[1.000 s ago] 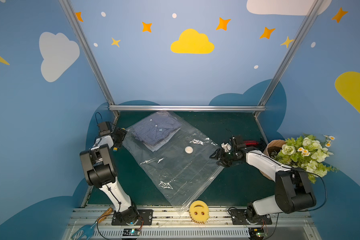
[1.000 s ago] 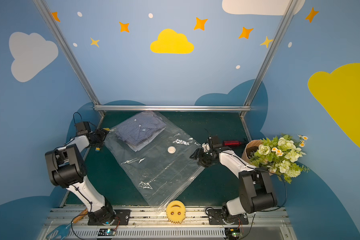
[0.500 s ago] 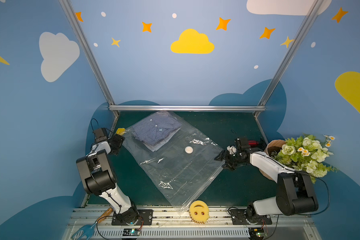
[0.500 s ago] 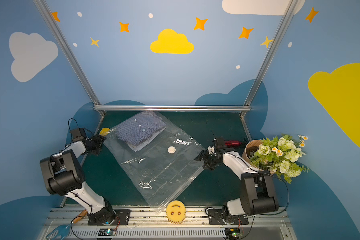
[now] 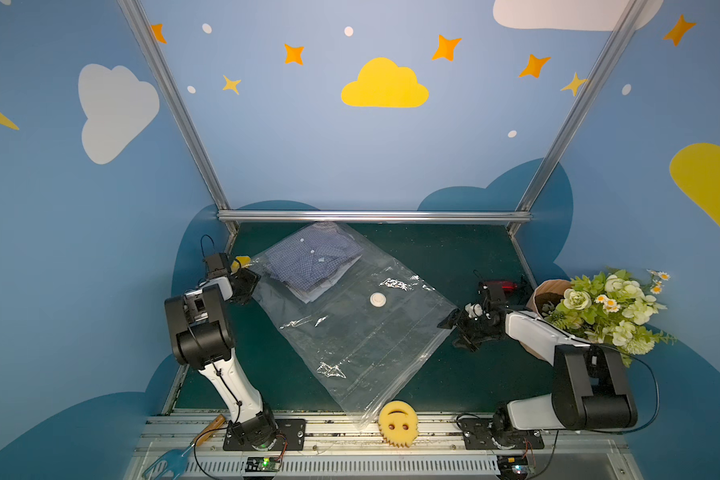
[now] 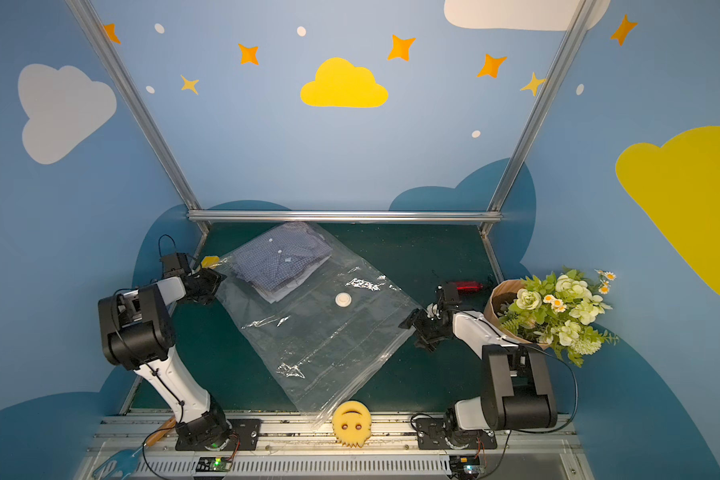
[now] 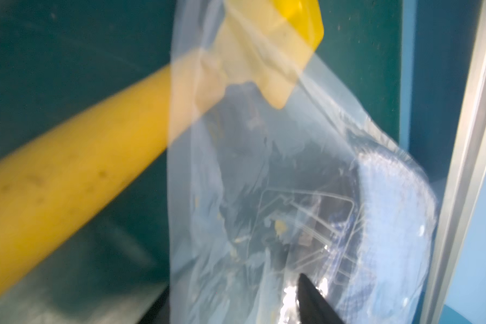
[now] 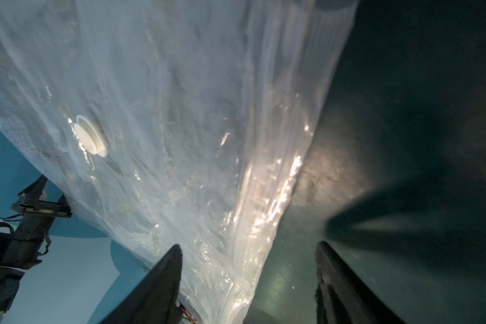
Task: Take the shirt out of the vacuum bag
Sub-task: Adjust the vacuum bag at the center of the board.
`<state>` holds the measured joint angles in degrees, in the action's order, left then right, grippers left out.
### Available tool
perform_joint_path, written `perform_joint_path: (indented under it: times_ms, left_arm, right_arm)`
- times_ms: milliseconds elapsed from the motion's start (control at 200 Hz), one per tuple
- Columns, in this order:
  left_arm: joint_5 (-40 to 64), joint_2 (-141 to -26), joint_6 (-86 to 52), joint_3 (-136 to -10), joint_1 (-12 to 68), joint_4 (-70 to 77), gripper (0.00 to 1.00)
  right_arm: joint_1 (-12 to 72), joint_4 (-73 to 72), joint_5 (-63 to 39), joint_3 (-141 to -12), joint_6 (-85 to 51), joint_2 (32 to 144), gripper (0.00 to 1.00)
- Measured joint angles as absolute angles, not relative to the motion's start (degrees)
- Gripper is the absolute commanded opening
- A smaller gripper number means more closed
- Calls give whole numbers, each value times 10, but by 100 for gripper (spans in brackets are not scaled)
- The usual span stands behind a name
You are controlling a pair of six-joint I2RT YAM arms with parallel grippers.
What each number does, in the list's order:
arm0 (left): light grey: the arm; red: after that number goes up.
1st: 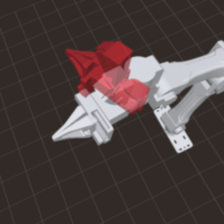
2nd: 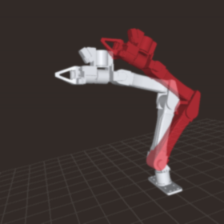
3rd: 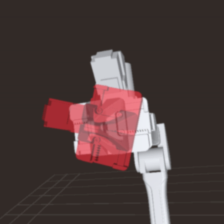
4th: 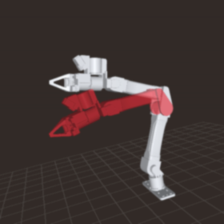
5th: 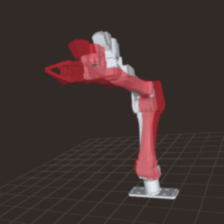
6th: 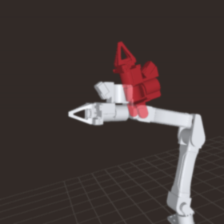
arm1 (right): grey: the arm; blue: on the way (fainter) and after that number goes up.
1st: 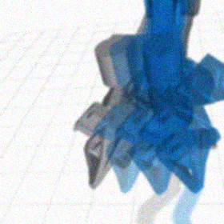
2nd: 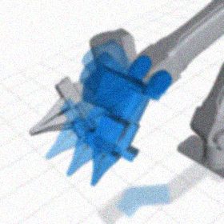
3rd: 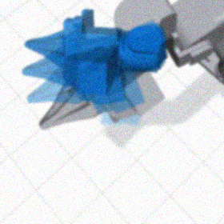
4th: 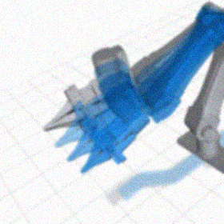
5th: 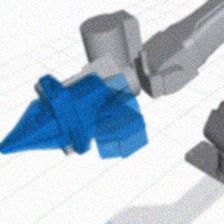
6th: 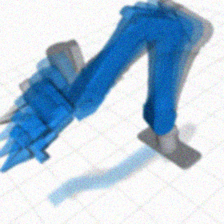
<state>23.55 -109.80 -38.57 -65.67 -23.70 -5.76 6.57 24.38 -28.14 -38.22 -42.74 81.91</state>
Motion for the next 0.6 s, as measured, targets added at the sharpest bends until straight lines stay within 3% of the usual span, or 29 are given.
perform_joint_path:
  times_ms: [130, 280, 601]
  left_arm:
    - [236, -1100, -396, -657, -237, -47, 32]
    - [239, -1100, -396, -663, -237, -46, 4]
    - [239, -1103, -391, -758, -226, -66, 3]
  right_arm:
    - [65, 208, -296, -370, -444, 829, 67]
    - [87, 175, -312, -384, -453, 863, 64]
    - [138, 124, -356, -489, -476, 994, 52]
